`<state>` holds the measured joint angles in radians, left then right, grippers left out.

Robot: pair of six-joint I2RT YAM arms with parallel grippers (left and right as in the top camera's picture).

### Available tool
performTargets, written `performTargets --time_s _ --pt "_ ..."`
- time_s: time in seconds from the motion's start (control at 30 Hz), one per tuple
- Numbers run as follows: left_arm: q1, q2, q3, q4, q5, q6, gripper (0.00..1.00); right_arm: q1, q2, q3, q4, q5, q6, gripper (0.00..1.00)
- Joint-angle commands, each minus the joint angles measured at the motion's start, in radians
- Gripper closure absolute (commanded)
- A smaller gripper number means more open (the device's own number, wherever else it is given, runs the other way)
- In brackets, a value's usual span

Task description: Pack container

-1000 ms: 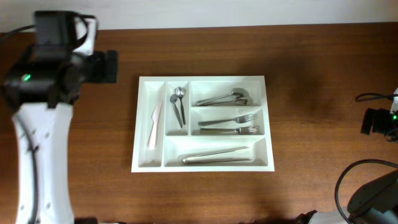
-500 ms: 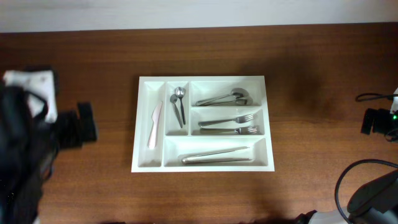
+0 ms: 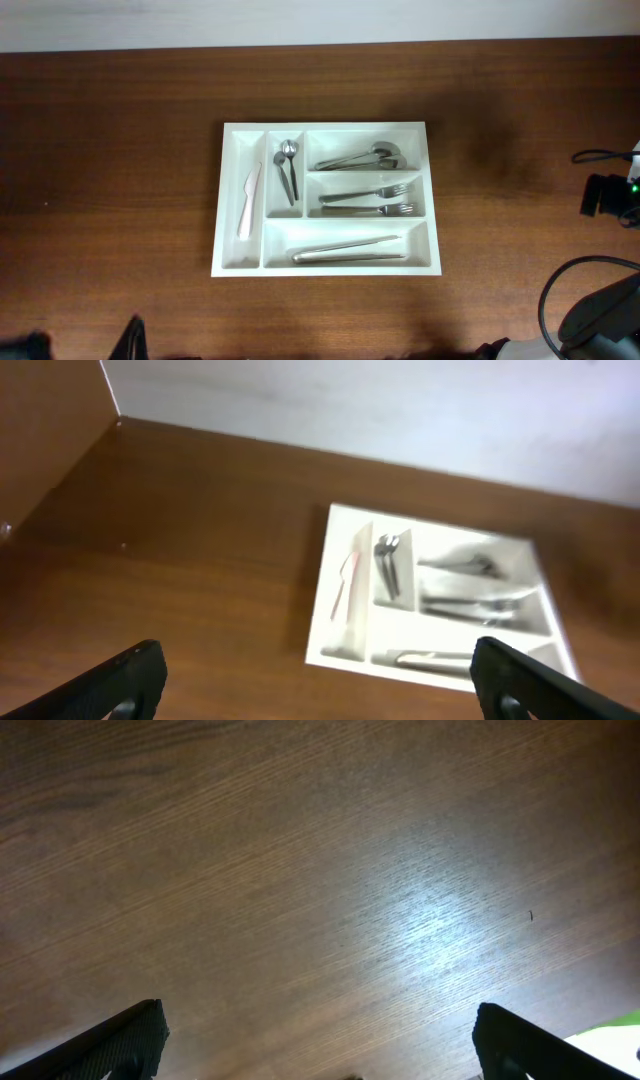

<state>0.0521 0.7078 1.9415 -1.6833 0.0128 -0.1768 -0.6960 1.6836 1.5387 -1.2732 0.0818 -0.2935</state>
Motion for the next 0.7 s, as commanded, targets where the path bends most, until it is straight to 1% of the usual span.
performTargets --time_s 0.0,0.4,0.5,0.67 --pt "0.003 -0.035 0.0 -0.002 0.018 -0.081 0.01 0.002 -0.022 -0.002 0.003 -0.002 -0.005 0.01" --pt "0.003 -0.054 0.0 -0.004 0.017 -0.08 0.01 0.002 -0.022 -0.002 0.003 -0.002 -0.005 0.01" --pt "0.003 -0.054 -0.004 -0.004 0.018 -0.05 0.01 0.002 -0.022 -0.002 0.003 -0.002 -0.005 0.01" --pt "0.003 -0.054 -0.057 -0.004 0.018 0.035 0.01 0.002 -0.022 -0.002 0.003 -0.002 -0.005 0.01"
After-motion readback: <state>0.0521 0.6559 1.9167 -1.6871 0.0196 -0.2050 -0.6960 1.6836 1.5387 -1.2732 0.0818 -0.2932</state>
